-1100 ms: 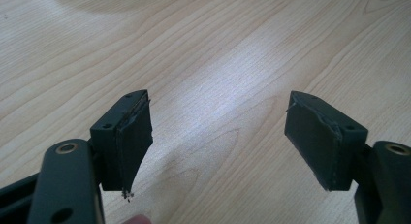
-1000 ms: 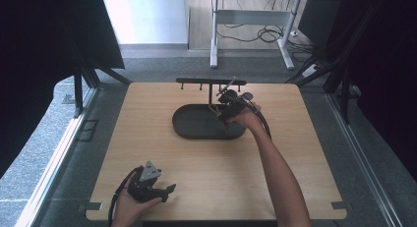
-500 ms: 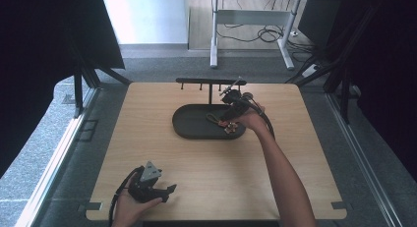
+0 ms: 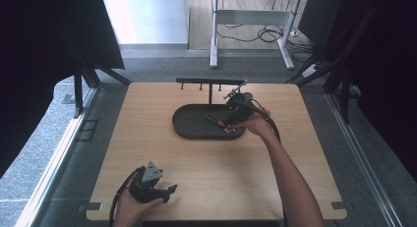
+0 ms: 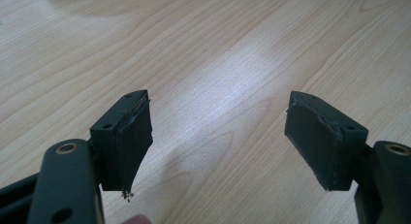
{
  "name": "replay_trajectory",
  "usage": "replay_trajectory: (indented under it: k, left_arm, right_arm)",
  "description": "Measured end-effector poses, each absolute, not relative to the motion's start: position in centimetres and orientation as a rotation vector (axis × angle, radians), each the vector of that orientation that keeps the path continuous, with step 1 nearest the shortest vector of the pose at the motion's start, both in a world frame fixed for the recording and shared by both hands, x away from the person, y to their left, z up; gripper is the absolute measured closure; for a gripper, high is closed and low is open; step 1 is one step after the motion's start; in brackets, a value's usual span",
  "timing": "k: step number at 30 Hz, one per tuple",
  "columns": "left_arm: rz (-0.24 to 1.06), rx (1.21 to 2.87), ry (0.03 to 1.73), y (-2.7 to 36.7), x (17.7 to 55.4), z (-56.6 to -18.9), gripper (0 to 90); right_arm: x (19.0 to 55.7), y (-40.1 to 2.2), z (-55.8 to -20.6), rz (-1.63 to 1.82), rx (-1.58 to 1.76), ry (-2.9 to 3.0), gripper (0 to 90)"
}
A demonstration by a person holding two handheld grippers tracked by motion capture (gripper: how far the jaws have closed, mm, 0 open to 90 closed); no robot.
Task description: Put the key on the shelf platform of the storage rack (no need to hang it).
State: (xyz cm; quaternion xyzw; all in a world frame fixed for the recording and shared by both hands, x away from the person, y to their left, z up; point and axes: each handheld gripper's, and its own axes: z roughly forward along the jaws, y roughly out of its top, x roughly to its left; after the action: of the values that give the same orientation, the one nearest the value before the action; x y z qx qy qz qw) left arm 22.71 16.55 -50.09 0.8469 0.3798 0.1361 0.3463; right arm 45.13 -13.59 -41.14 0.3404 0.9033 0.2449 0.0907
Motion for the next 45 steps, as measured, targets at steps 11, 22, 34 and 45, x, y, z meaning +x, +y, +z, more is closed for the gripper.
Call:
replay_trajectory:
  k: [11,22,34,45]
  left_arm:
    - [0.358,2.203,0.993,16.6,22.8,-50.2,25.7]
    - [0.362,2.213,0.985,16.2,22.7,-50.1,25.7]
    - [0.298,2.189,0.942,15.7,22.5,-50.0,25.6]
    - [0.313,2.215,0.962,15.5,22.8,-50.5,25.6]
  right_arm:
    - [42.2,-15.8,-40.7,0.774,0.968,2.672,55.0]
    - [38.2,-19.0,-41.5,0.869,0.964,2.64,51.3]
    - [33.3,-23.7,-44.7,0.939,1.023,2.58,45.5]
    - [30.5,-27.7,-49.1,0.969,1.157,2.514,43.2]
